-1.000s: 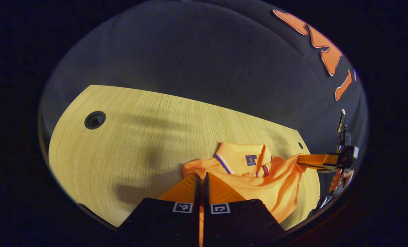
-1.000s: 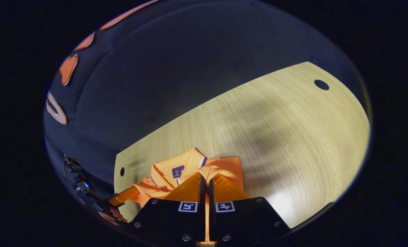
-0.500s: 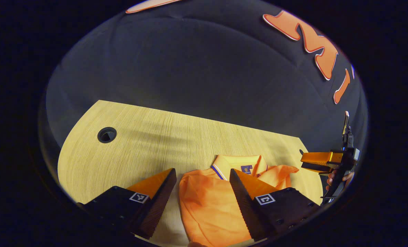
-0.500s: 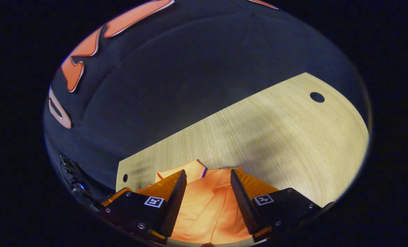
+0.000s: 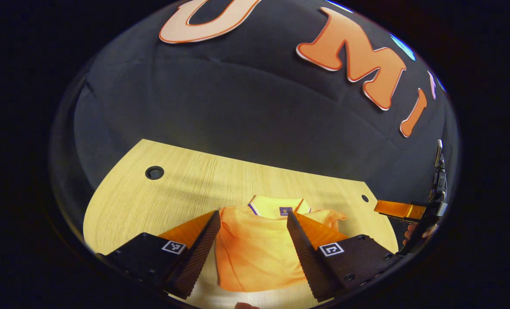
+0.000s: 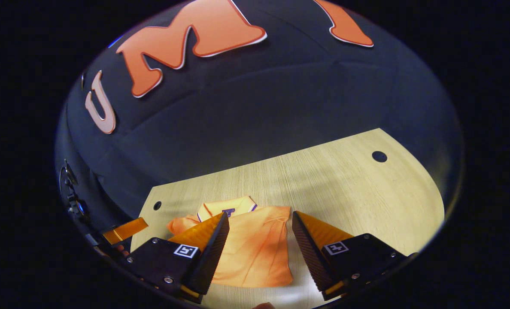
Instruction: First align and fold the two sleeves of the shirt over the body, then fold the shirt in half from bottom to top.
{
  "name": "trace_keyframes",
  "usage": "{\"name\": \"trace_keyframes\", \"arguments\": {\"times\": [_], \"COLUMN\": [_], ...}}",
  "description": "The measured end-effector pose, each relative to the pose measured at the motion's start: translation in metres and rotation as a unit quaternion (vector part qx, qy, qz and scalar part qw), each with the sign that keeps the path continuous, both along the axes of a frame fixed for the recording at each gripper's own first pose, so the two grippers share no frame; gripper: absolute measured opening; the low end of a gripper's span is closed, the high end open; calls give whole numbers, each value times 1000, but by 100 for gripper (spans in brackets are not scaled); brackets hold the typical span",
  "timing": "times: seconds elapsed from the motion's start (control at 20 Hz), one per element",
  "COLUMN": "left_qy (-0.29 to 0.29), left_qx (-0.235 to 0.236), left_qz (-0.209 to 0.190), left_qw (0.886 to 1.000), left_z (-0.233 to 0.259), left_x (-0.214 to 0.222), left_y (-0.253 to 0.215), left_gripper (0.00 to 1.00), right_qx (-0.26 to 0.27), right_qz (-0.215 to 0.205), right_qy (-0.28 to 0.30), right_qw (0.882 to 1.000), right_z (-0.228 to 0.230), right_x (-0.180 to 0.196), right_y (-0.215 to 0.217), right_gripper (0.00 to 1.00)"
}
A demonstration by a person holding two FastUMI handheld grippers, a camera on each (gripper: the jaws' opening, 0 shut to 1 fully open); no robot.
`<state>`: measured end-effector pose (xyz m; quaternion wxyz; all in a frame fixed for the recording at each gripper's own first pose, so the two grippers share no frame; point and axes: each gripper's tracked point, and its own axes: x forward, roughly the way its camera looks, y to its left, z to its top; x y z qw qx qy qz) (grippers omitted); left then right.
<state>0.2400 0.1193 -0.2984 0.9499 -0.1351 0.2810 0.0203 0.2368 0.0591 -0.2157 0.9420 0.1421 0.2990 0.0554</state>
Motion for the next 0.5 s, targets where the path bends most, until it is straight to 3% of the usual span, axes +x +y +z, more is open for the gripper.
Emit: {"name": "trace_keyframes", "arguments": {"times": [0.5], "left_qy": [-69], "left_qx": [36], "left_qz": [41], "left_qw": [996], "left_z": [63], "left_x": [-114], "left_y": [-31], "left_gripper": [96], "right_qx": [-38], "right_qz": [24], "right_qy": [-95], "right_qw": [994], "right_z": [73], "right_x": [-95], "right_y": [-14], "right_gripper": [90]}}
